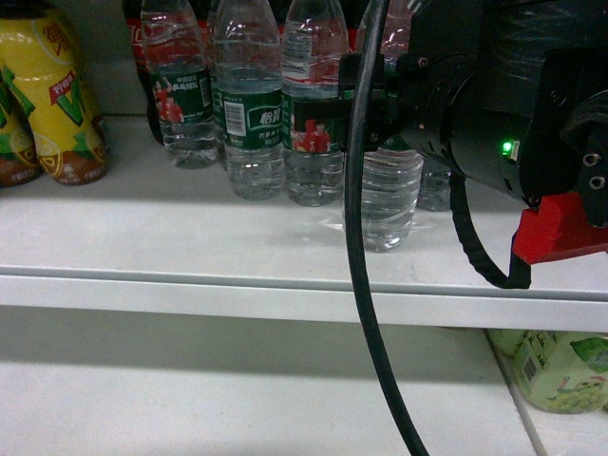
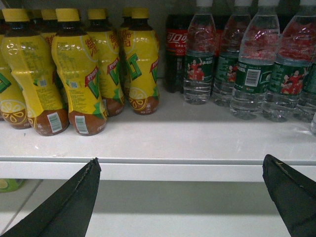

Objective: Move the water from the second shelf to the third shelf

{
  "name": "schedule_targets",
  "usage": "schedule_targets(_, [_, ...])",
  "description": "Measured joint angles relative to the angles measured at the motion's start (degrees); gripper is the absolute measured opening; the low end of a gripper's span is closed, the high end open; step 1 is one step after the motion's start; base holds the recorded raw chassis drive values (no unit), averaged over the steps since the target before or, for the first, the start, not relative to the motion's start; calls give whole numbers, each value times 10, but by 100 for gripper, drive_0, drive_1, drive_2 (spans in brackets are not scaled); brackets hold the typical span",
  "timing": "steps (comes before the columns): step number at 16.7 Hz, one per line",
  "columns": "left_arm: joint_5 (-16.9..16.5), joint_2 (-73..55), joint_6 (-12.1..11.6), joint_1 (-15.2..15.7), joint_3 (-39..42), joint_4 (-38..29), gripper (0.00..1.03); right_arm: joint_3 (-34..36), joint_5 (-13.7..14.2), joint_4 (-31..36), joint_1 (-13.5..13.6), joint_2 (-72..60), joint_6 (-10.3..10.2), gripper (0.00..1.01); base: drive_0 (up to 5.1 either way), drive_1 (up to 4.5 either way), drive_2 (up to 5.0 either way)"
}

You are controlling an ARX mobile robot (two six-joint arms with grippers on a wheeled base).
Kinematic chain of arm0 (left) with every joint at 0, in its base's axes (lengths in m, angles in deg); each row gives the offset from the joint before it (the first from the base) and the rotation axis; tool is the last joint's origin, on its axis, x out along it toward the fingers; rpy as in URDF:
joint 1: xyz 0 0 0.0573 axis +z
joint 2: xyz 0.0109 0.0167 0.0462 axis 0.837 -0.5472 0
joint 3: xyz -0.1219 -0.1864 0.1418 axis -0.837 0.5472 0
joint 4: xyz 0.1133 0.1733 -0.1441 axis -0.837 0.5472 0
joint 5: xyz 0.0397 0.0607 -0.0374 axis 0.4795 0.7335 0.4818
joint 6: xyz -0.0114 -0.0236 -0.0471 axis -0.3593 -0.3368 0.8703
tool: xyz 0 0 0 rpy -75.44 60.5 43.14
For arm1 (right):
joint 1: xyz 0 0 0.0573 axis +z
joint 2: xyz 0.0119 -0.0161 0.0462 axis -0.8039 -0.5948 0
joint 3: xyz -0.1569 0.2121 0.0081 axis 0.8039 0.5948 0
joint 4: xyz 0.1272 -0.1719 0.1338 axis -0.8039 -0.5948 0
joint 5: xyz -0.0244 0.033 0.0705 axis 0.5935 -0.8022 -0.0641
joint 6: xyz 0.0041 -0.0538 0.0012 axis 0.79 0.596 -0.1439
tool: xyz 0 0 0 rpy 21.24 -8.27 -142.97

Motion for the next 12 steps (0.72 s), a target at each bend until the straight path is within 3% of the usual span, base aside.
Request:
schedule_targets(5, [0,0,0,0,0,0,98,77,-1,-22,2,81,-27,45,0,0,0])
schedule_targets(8, [0,0,0,0,0,0,98,156,-4,-51,2,173,-28,44,0,0,0])
schedule_targets(12, [0,0,0,0,0,0,98,251,3,-81,-29,316,-24,44,0,0,0])
